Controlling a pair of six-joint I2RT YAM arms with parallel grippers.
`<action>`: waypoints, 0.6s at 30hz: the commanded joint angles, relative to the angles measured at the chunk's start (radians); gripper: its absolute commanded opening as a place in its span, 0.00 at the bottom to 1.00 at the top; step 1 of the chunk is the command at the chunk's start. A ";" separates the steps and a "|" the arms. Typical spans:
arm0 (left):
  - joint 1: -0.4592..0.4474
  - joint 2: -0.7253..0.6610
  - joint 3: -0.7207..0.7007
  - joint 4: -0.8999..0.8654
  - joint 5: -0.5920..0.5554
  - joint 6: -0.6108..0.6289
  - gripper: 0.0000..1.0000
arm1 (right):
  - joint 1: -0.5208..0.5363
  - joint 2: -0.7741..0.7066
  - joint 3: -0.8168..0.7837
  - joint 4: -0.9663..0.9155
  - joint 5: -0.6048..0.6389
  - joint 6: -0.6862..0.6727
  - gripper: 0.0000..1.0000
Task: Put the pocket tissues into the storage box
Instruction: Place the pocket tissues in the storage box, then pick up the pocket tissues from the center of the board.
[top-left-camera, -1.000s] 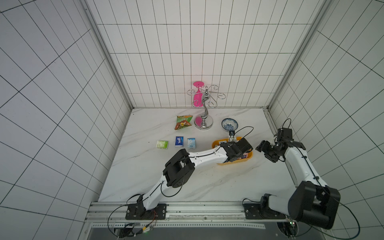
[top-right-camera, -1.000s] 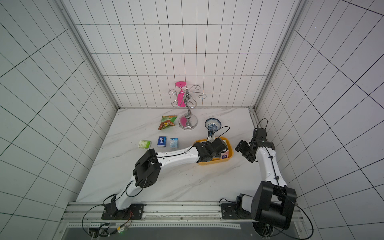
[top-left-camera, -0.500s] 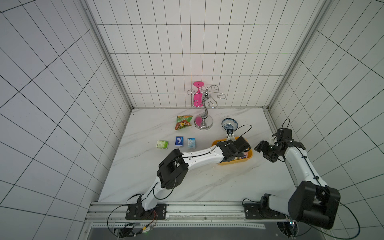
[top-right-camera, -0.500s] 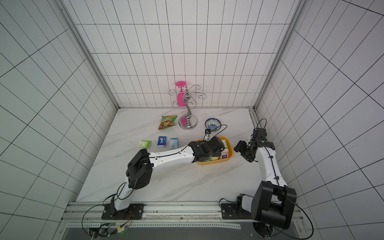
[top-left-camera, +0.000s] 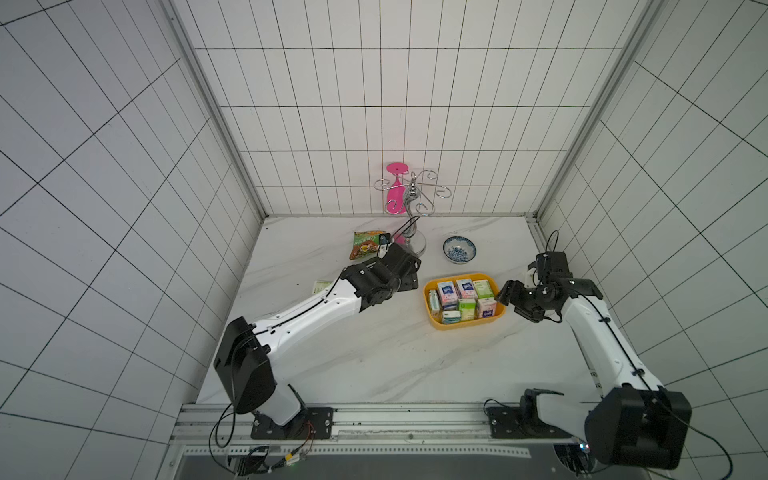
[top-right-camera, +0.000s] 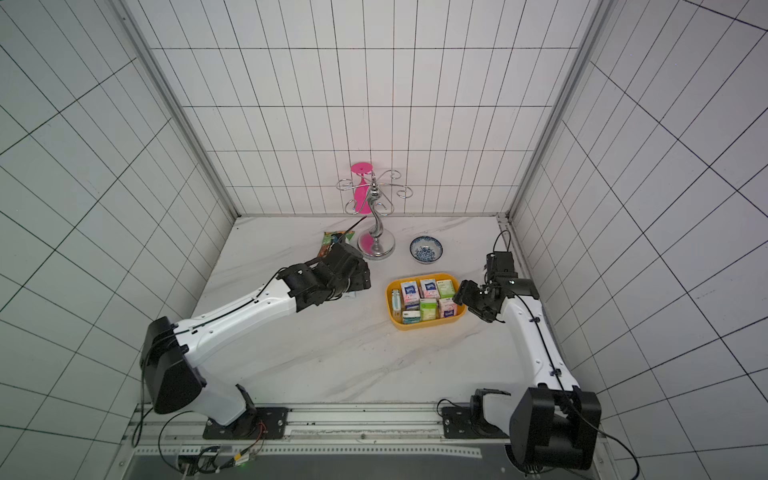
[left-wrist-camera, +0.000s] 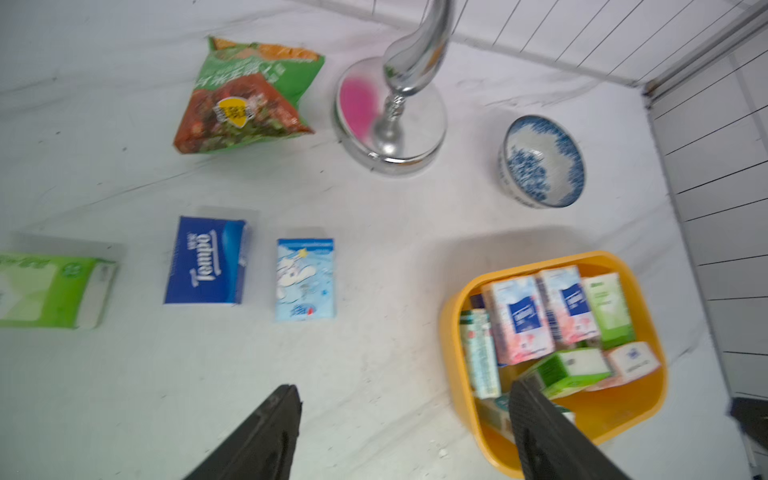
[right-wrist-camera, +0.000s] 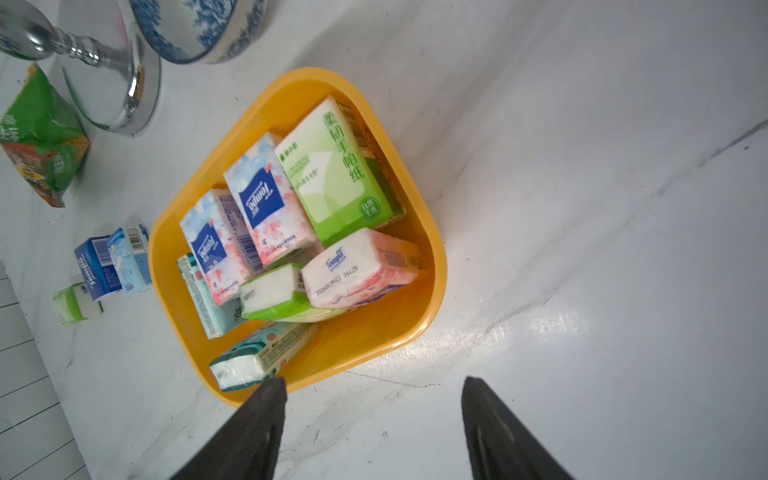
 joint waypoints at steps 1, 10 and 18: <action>0.049 -0.073 -0.098 -0.044 0.049 0.046 0.82 | 0.009 -0.020 0.069 -0.075 0.034 -0.030 0.71; 0.169 -0.128 -0.170 -0.115 0.081 0.093 0.87 | 0.010 -0.029 -0.017 -0.032 -0.020 -0.019 0.71; 0.231 -0.017 -0.124 -0.128 0.157 0.152 0.86 | 0.018 -0.011 -0.005 -0.025 -0.032 -0.025 0.71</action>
